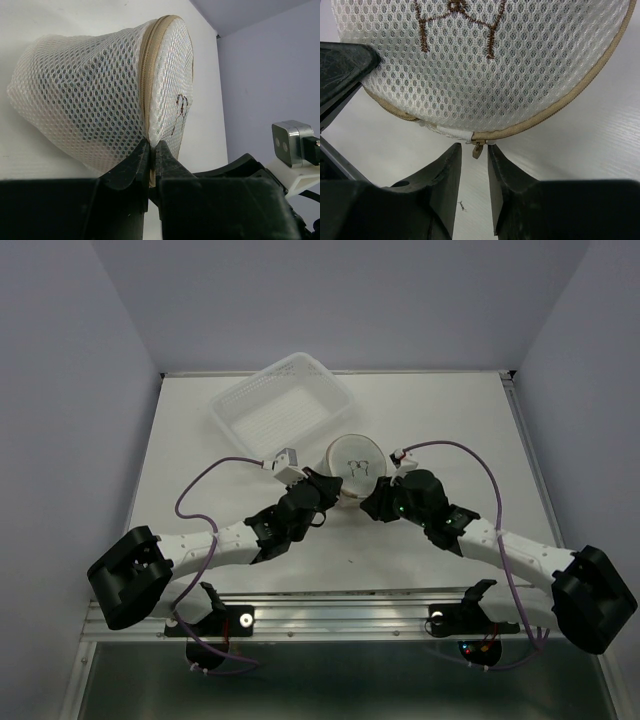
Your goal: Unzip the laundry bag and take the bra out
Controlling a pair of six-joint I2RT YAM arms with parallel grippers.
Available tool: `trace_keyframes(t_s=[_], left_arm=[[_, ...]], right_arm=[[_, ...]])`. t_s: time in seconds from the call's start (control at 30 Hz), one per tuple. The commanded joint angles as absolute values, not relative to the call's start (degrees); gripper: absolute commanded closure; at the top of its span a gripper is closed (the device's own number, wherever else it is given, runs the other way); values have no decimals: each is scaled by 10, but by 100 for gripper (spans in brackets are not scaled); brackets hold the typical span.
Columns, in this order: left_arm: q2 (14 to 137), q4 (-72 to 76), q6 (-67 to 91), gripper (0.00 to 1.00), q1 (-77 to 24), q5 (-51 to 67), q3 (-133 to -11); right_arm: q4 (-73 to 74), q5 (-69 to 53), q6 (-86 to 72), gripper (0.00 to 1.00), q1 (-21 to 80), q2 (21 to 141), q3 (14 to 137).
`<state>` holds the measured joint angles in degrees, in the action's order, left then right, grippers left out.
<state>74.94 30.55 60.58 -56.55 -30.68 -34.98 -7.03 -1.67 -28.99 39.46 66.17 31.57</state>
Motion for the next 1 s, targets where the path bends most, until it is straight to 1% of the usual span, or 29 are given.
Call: trace_keyframes(t_s=[0.0,0.03,0.1,0.13,0.17,0.23,0.27,0.43,0.6,0.83,0.97], left_arm=[[744,323,608,100,-568,-325,-380],[743,323,608,100,-569,-326,-380],[740,323,608,100,-569,-327,-379],[740,323,608,100,-569,-327,-378],[738,322,607,100,-568,-329,-377],[735,320,608,100,-569,-330,-374],[732,317,609,100,-569,-331,-372],[719,295,606,100,-564,-343,-360],[683,256,589,100,-546,-337,-320],[607,176,554,100,-503,-329,-258],[582,154,522,100,-456,-300,-239]], right_arm=[[-102,-4,-301,69,399,666,346],[-102,-4,-301,70,399,667,346],[-100,-4,-303,76,399,666,345],[-98,17,-303,78,399,665,344],[-92,21,-301,85,399,662,341],[-84,30,-299,92,399,655,341],[-74,32,-298,99,399,649,340],[-26,50,-284,99,399,618,345],[44,95,-256,99,399,585,346],[99,144,-222,99,399,558,360],[120,156,-217,99,399,555,373]])
